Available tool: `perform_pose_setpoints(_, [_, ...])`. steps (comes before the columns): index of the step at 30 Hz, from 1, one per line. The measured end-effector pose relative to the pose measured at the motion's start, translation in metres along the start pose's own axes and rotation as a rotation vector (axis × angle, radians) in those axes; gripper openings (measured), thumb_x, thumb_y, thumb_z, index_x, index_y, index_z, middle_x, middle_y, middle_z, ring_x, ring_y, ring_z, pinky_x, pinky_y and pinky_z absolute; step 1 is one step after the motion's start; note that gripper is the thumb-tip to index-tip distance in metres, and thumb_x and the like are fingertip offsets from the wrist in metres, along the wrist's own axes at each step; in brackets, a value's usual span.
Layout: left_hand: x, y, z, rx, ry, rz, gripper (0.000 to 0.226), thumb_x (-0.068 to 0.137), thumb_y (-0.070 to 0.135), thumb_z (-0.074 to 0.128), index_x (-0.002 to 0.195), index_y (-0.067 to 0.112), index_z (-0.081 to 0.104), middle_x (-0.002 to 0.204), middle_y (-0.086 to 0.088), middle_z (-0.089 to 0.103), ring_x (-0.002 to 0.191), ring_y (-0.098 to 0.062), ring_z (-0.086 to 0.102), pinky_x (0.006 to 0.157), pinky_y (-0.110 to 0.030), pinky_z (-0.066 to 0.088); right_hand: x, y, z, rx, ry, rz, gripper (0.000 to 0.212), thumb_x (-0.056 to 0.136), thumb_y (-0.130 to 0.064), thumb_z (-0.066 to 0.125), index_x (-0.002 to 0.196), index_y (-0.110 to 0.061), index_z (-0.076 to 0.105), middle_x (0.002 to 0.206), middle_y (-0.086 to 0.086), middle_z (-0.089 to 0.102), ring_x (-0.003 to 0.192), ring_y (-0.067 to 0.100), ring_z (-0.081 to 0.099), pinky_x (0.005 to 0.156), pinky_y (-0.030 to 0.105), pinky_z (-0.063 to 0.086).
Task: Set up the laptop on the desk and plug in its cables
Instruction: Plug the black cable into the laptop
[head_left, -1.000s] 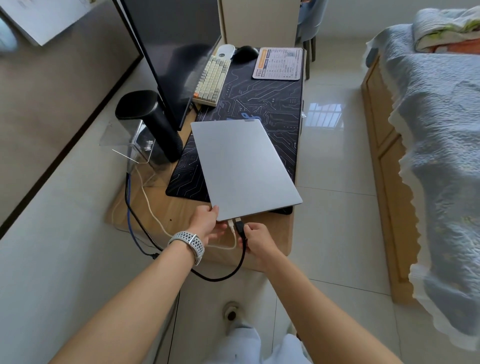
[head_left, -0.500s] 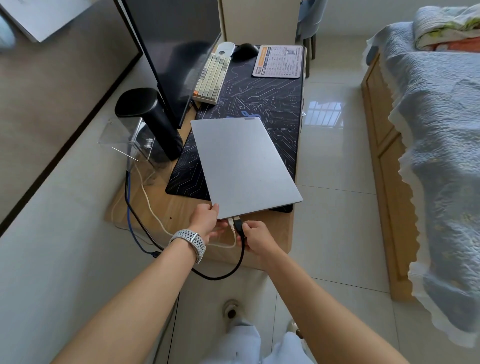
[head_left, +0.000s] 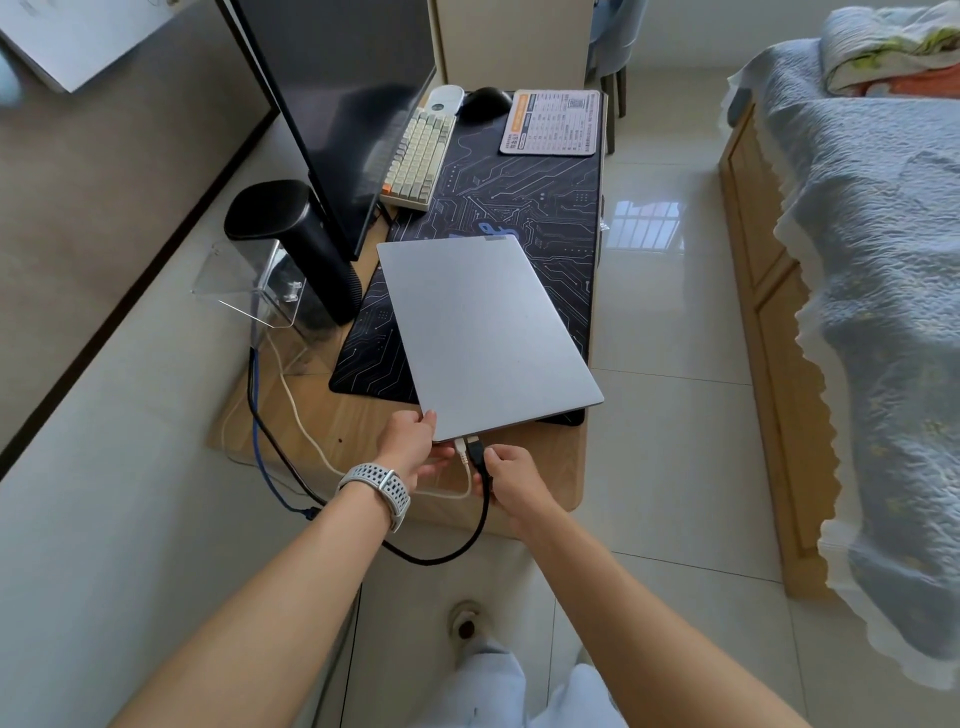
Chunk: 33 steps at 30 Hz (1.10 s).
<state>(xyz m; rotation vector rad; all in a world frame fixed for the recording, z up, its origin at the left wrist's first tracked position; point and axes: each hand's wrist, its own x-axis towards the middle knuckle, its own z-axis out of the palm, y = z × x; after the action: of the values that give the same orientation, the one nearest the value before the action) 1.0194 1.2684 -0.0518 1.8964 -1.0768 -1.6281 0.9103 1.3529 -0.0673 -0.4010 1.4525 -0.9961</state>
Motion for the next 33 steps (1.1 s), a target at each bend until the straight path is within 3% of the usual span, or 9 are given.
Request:
perform_pose_setpoints(6, [0.001, 0.0, 0.001, 0.004, 0.006, 0.001, 0.022, 0.102, 0.021, 0.043, 0.094, 0.009, 0.059, 0.093, -0.011, 0.067, 0.057, -0.017, 0.062, 0.061, -0.037, 0.058, 0.001, 0.0, 0.002, -0.013, 0.037, 0.006, 0.032, 0.101, -0.01, 0.034, 0.082, -0.007, 0.06, 0.068, 0.003, 0.052, 0.055, 0.008, 0.045, 0.042, 0.011, 0.039])
perform_pose_setpoints(10, [0.0, 0.0, 0.001, 0.001, 0.0, 0.003, 0.022, 0.102, 0.021, 0.043, 0.094, 0.009, 0.058, 0.092, -0.012, 0.067, 0.059, -0.017, 0.062, 0.065, -0.038, 0.059, 0.002, 0.002, 0.002, -0.007, 0.034, 0.013, 0.033, 0.101, -0.011, 0.035, 0.082, -0.008, 0.062, 0.069, 0.002, 0.054, 0.057, 0.008, 0.048, 0.045, 0.013, 0.042])
perform_pose_setpoints(17, [0.001, 0.0, 0.002, 0.006, 0.011, 0.004, 0.022, 0.102, 0.021, 0.042, 0.094, 0.008, 0.058, 0.091, -0.012, 0.067, 0.059, -0.018, 0.062, 0.063, -0.037, 0.059, 0.002, 0.005, 0.001, -0.054, 0.063, -0.003, 0.033, 0.101, -0.013, 0.034, 0.076, -0.012, 0.055, 0.067, 0.001, 0.05, 0.055, 0.008, 0.043, 0.045, 0.013, 0.038])
perform_pose_setpoints(23, [-0.001, 0.001, 0.002, 0.001, 0.001, 0.002, 0.023, 0.103, 0.02, 0.042, 0.096, 0.007, 0.059, 0.09, -0.012, 0.068, 0.06, -0.019, 0.062, 0.065, -0.038, 0.059, 0.005, 0.009, 0.005, 0.019, 0.084, 0.013, 0.034, 0.101, -0.015, 0.035, 0.088, -0.008, 0.065, 0.066, -0.001, 0.052, 0.057, 0.008, 0.043, 0.053, 0.019, 0.039])
perform_pose_setpoints(29, [-0.002, 0.001, 0.001, 0.001, 0.006, 0.01, 0.023, 0.102, 0.019, 0.042, 0.092, 0.007, 0.058, 0.09, -0.012, 0.066, 0.06, -0.018, 0.062, 0.062, -0.037, 0.059, 0.005, 0.008, 0.004, 0.117, 0.044, 0.016, 0.031, 0.103, -0.014, 0.033, 0.089, -0.007, 0.06, 0.065, 0.0, 0.048, 0.052, 0.005, 0.042, 0.048, 0.014, 0.039])
perform_pose_setpoints(33, [-0.002, 0.002, 0.001, 0.007, 0.011, 0.013, 0.024, 0.102, 0.019, 0.042, 0.089, 0.007, 0.057, 0.09, -0.012, 0.067, 0.06, -0.018, 0.062, 0.068, -0.04, 0.06, 0.01, 0.007, 0.007, 0.103, 0.05, 0.011, 0.03, 0.103, -0.014, 0.034, 0.089, -0.007, 0.059, 0.065, 0.001, 0.048, 0.052, 0.006, 0.041, 0.05, 0.017, 0.04])
